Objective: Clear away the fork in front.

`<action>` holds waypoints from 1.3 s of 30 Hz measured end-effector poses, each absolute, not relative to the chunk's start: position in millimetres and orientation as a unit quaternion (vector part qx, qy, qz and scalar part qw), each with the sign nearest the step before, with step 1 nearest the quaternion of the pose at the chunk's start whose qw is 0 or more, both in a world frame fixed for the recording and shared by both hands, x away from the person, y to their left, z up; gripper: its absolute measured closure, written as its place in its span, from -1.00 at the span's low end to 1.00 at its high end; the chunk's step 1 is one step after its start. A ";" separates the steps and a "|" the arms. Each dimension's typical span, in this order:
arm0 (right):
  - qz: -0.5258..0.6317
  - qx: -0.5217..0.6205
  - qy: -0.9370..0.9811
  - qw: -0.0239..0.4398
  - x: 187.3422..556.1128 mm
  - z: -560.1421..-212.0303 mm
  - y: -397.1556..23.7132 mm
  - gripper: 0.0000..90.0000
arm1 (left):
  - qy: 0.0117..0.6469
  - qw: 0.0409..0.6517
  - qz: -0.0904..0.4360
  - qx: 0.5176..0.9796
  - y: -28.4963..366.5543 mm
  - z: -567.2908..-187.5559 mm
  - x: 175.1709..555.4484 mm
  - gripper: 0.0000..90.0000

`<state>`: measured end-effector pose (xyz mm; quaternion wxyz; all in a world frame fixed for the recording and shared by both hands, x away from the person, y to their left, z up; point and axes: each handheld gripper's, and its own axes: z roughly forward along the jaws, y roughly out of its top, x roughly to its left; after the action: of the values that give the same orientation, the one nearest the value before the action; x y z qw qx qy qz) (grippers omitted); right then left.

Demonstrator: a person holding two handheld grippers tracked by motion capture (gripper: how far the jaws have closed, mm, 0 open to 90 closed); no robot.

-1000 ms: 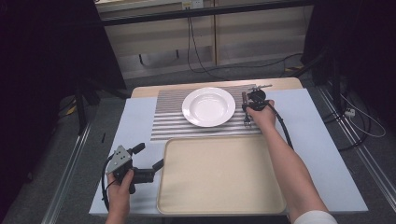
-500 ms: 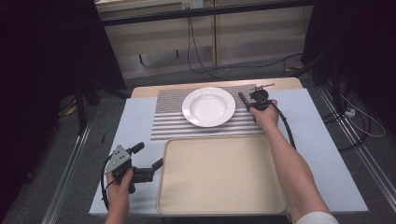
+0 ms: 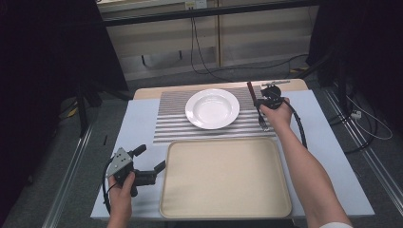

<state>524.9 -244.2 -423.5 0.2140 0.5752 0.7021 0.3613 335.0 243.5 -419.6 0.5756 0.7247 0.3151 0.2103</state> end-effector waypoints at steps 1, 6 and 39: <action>0.368 0.575 0.699 0.213 523.4 -422.6 -245.4 0.74 | 0.316 0.576 0.210 0.725 243.3 -419.7 335.0 -0.95; 0.375 0.574 0.696 0.215 521.4 -421.5 -247.7 0.74 | 0.315 0.575 0.210 0.725 243.2 -419.8 335.5 -0.95; 0.501 0.528 0.643 0.238 472.8 -374.3 -263.2 0.74 | 0.311 0.589 0.202 0.718 223.4 -402.1 337.8 -0.97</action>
<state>472.8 -263.2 -374.3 0.2379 0.5282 0.6431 0.5009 337.8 223.4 -402.1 0.5892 0.7178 0.3109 0.2024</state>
